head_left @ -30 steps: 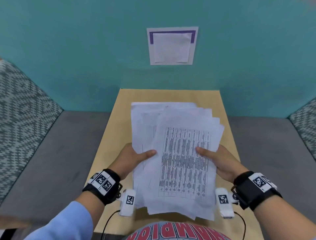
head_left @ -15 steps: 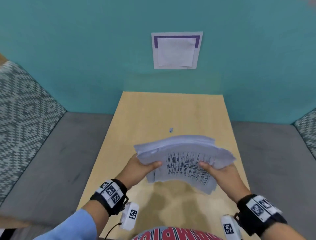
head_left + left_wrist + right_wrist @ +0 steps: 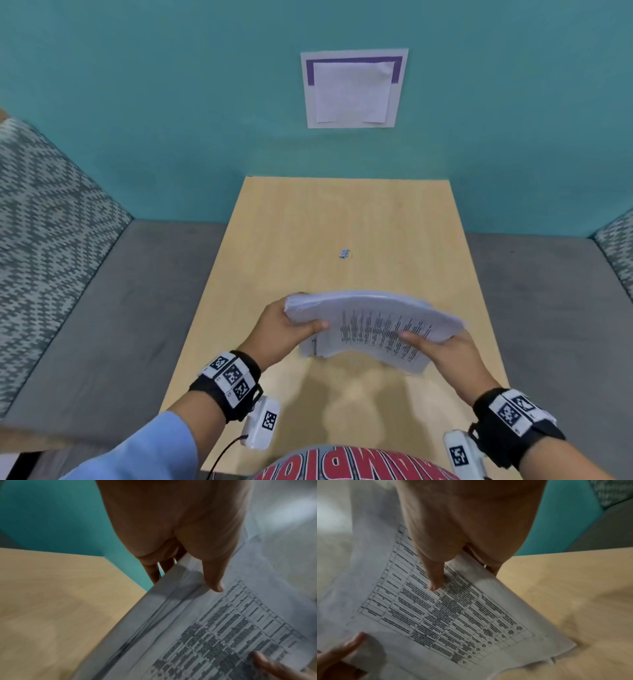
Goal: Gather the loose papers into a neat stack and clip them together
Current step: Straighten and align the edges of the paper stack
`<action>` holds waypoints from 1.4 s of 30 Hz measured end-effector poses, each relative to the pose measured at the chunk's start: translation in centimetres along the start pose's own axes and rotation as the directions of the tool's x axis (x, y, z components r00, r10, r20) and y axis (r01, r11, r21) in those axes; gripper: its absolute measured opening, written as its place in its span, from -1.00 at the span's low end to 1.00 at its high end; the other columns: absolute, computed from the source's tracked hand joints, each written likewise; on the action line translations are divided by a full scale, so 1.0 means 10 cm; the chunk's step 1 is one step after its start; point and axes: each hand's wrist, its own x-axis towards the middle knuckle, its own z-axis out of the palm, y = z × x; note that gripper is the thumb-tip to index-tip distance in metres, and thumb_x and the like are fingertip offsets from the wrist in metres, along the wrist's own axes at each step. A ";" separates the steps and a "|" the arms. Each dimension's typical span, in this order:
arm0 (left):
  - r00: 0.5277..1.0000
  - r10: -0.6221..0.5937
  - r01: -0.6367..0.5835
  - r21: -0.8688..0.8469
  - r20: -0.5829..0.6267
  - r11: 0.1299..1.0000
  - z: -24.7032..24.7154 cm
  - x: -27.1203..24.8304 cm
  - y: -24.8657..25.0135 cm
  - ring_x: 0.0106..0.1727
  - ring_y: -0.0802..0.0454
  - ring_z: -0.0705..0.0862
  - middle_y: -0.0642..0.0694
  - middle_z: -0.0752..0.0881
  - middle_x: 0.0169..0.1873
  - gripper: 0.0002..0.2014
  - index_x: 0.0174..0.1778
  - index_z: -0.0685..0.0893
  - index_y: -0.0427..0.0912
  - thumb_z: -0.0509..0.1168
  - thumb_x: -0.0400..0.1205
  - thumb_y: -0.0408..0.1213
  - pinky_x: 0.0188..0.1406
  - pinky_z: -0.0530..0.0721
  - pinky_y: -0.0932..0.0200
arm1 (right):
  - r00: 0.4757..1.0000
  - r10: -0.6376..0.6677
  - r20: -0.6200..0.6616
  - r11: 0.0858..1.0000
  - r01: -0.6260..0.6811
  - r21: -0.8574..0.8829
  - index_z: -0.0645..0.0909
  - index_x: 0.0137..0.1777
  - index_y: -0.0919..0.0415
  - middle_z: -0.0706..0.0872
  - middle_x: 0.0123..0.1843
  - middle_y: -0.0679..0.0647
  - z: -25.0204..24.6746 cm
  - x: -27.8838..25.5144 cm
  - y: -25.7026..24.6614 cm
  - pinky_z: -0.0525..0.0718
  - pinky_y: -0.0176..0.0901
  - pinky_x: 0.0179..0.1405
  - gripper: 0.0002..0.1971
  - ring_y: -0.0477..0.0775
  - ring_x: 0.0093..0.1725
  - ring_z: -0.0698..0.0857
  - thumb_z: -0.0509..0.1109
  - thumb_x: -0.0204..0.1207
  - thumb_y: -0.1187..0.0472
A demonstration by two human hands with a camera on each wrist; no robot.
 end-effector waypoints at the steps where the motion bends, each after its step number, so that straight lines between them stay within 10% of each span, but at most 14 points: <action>1: 1.000 -0.002 0.002 0.033 0.009 0.999 0.01 0.00 -0.02 0.02 0.12 0.88 0.02 0.94 0.02 -0.77 0.12 0.88 -0.11 0.67 0.57 -0.27 0.01 0.75 0.27 | 1.000 0.018 -0.003 1.000 -0.018 -0.014 0.88 0.09 0.19 0.97 0.00 0.06 0.02 0.01 0.05 0.80 -0.08 0.09 -0.79 0.09 0.08 0.93 0.68 0.47 0.34; 5: 0.998 -0.015 0.013 -0.039 -0.065 0.999 0.03 0.01 0.06 -0.02 0.15 0.90 0.05 0.96 -0.04 -0.83 0.02 0.93 -0.12 0.69 0.54 -0.35 0.00 0.76 0.20 | 0.997 -0.005 -0.083 1.000 0.004 -0.009 0.88 0.01 0.22 0.97 -0.07 0.07 0.07 0.06 -0.01 0.85 0.17 0.11 -0.89 0.16 0.03 0.93 0.66 0.50 0.32; 11: 0.987 0.080 -0.093 -0.087 -0.140 0.992 -0.06 0.01 0.32 -0.01 0.27 0.89 -0.01 0.96 0.04 -0.72 0.12 0.88 -0.23 0.69 0.52 -0.43 -0.05 0.76 0.41 | 0.992 -0.127 -0.023 0.991 0.127 0.039 0.87 0.03 0.13 0.97 -0.07 -0.09 0.02 0.04 -0.26 0.83 -0.40 -0.11 -0.82 -0.18 -0.08 0.91 0.67 0.48 0.36; 18: 0.962 0.249 -0.227 0.176 -0.116 0.958 -0.14 -0.02 0.47 0.07 0.21 0.88 0.07 0.95 -0.03 -0.69 0.14 0.86 0.05 0.68 0.54 -0.34 0.21 0.75 0.30 | 0.997 -0.029 -0.072 0.999 0.031 0.024 0.86 0.07 0.29 0.95 0.00 0.22 0.10 0.22 -0.02 0.87 -0.06 0.05 -0.78 0.26 0.06 0.91 0.71 0.45 0.29; 21: 0.899 0.431 -0.376 0.637 0.076 0.672 -0.16 -0.02 0.77 0.10 0.29 0.84 0.22 0.91 0.04 -0.77 0.23 0.81 0.20 0.51 0.67 -0.08 0.11 0.74 0.25 | 0.998 -0.031 -0.061 0.999 0.031 -0.009 0.88 0.02 0.23 0.96 -0.04 0.15 0.14 0.24 -0.05 0.84 0.17 0.16 -0.83 0.24 0.05 0.92 0.71 0.45 0.25; 24: 0.901 0.281 -0.411 0.858 0.331 0.308 0.02 -0.02 0.99 0.07 -0.01 0.83 0.10 0.87 0.07 -0.75 0.26 0.75 0.20 0.35 0.67 -0.02 -0.09 0.71 0.06 | 0.996 -0.091 -0.024 0.996 0.090 -0.029 0.88 -0.05 0.17 0.95 -0.10 0.02 0.19 0.16 -0.09 0.76 -0.12 0.02 -0.92 0.10 0.01 0.89 0.67 0.49 0.32; 29: 0.947 0.038 -0.321 0.932 0.319 0.171 0.41 -0.15 1.06 -0.13 -0.24 0.74 -0.09 0.83 -0.08 -0.81 0.03 0.75 0.00 0.25 0.65 -0.28 -0.29 0.45 0.08 | 0.967 -0.211 0.144 0.952 0.237 -0.192 0.91 -0.05 0.03 0.95 0.00 -0.09 0.20 -0.07 -0.25 0.75 -0.38 -0.01 -0.70 -0.11 0.05 0.88 0.50 0.59 0.47; 35: 0.953 0.071 -0.293 0.832 0.296 0.470 0.09 -0.12 1.11 -0.28 -0.16 0.67 -0.09 0.74 -0.39 -0.76 -0.35 0.66 -0.03 0.37 0.68 -0.22 -0.35 0.47 0.04 | 0.987 -0.161 -0.014 0.943 0.150 -0.297 0.77 0.15 -0.19 0.86 0.14 -0.22 -0.06 -0.01 -0.23 0.69 -0.16 0.12 -0.66 -0.18 0.17 0.78 0.68 0.47 0.21; 38: 0.974 0.032 -0.173 0.655 0.222 0.736 -0.20 -0.11 1.13 -0.50 0.11 0.42 0.07 0.48 -0.63 -0.48 -0.53 0.44 0.00 0.54 0.66 -0.04 -0.42 0.29 0.11 | 0.989 0.024 -0.144 0.957 -0.065 -0.282 0.54 0.50 -0.03 0.71 0.41 -0.13 -0.30 0.06 -0.09 0.64 0.09 0.47 -0.14 -0.04 0.40 0.69 0.83 0.22 -0.13; 42: 0.981 -0.055 -0.017 0.364 0.185 0.931 -0.44 -0.13 1.04 -0.35 0.06 0.76 0.02 0.83 -0.32 -0.67 -0.19 0.84 -0.33 0.60 0.64 -0.08 -0.26 0.62 0.08 | 0.993 0.106 -0.049 0.994 -0.104 0.042 0.60 0.44 0.05 0.84 0.36 0.05 -0.46 0.09 -0.14 0.68 0.22 0.44 -0.29 0.11 0.39 0.78 0.77 0.29 0.03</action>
